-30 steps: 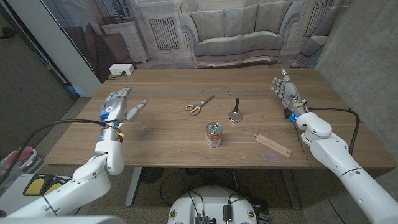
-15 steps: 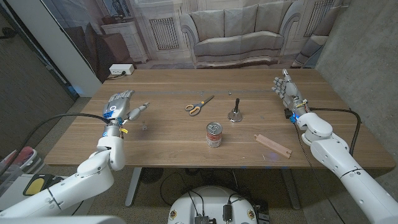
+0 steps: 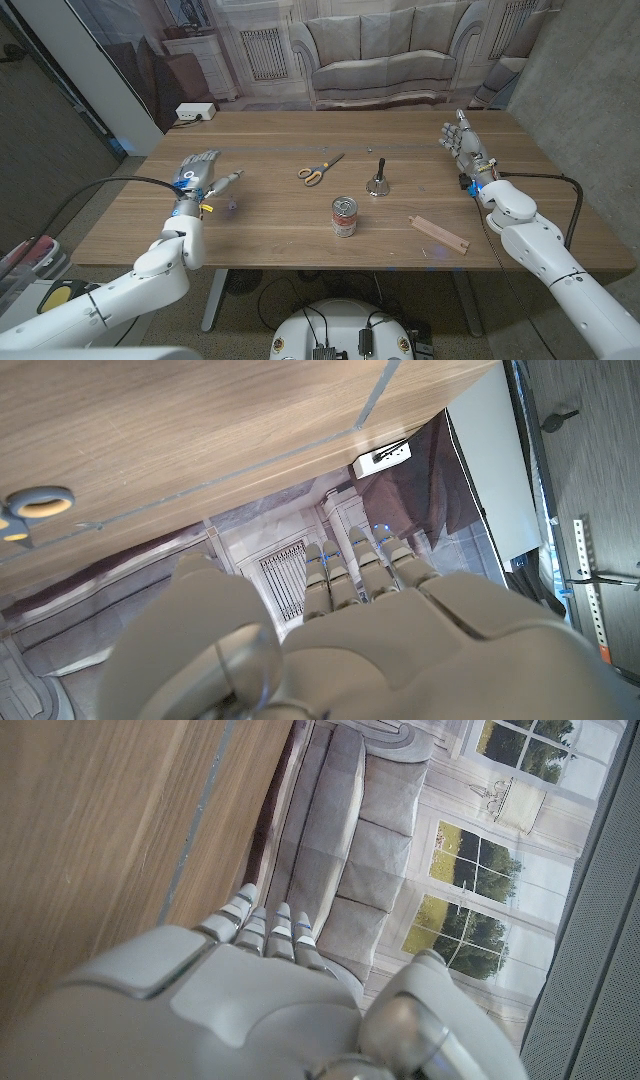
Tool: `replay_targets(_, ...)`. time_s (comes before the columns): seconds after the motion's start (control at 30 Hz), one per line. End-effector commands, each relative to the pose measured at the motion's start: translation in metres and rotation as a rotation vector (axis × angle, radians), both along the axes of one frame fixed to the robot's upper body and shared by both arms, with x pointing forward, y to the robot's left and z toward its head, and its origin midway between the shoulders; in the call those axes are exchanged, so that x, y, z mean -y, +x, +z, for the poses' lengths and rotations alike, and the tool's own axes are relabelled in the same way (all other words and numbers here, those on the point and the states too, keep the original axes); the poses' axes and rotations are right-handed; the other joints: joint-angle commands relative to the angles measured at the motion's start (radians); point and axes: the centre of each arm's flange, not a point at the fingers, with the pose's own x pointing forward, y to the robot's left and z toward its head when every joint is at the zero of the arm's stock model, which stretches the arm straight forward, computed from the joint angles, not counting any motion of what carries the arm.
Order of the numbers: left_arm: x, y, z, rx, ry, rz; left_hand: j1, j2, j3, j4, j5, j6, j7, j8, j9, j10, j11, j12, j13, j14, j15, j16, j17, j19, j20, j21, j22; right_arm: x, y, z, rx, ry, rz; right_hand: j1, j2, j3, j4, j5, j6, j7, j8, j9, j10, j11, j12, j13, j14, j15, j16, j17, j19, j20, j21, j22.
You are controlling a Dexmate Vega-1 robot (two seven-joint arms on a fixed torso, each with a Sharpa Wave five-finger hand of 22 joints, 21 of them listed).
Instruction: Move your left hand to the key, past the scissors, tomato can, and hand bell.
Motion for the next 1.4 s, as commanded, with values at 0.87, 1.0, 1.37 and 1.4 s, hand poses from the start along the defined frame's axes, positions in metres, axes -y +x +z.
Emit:
replay_targets(0.87, 0.004, 0.019, -0.025, -0.202, -0.012, -0.023, 0.013, 0.003, -0.004, -0.004, 0.013, 0.02, 0.0, 0.006, 0.001, 0.018, -0.004, 0.002, 0.002, 0.02, -0.049, 0.005, 0.003, 0.009, -0.04, 0.003, 0.002, -0.008, -0.006, -0.001, 0.005, 0.009, -0.007, 0.005, 0.006, -0.005, -0.002, -0.002, 0.005, -0.002, 0.005, 0.002, 0.015, -0.001, 0.004, 0.005, 0.004, 0.001, 0.002, 0.002, 0.009, -0.002, -0.006, 0.004)
replay_targets(1.0, 0.003, 0.02, -0.028, -0.208, -0.027, -0.045, 0.014, 0.003, -0.005, -0.004, 0.013, 0.03, 0.001, 0.009, 0.001, 0.022, -0.007, 0.004, 0.002, 0.027, -0.051, 0.007, 0.003, 0.01, -0.04, 0.004, 0.002, -0.009, -0.007, 0.0, 0.005, 0.005, -0.006, 0.005, 0.006, -0.005, -0.002, -0.002, 0.005, -0.002, 0.005, 0.002, 0.015, 0.0, 0.003, 0.005, 0.004, 0.001, 0.002, 0.002, 0.009, -0.002, -0.007, 0.004)
replay_targets(1.37, 0.008, 0.022, -0.027, -0.198, -0.026, -0.047, 0.016, 0.003, -0.007, -0.005, 0.014, 0.04, 0.002, 0.011, 0.001, 0.031, -0.009, 0.005, 0.002, 0.032, -0.052, 0.007, 0.003, 0.015, -0.039, 0.005, 0.002, -0.004, -0.011, 0.001, 0.002, -0.005, -0.013, 0.005, 0.007, -0.006, -0.003, -0.002, 0.005, -0.003, 0.005, 0.002, 0.016, 0.0, 0.003, 0.005, 0.005, 0.003, 0.002, 0.002, 0.009, -0.002, -0.007, 0.004)
replay_targets(1.4, 0.008, 0.022, -0.026, -0.197, -0.019, -0.052, 0.016, 0.003, -0.007, -0.005, 0.014, 0.04, 0.002, 0.011, 0.001, 0.032, -0.008, 0.005, 0.002, 0.032, -0.052, 0.007, 0.003, 0.015, -0.039, 0.005, 0.002, -0.004, -0.012, 0.0, 0.001, -0.004, -0.014, 0.005, 0.007, -0.006, -0.003, -0.002, 0.005, -0.003, 0.005, 0.002, 0.015, 0.0, 0.003, 0.005, 0.005, 0.003, 0.002, 0.002, 0.009, -0.002, -0.007, 0.004)
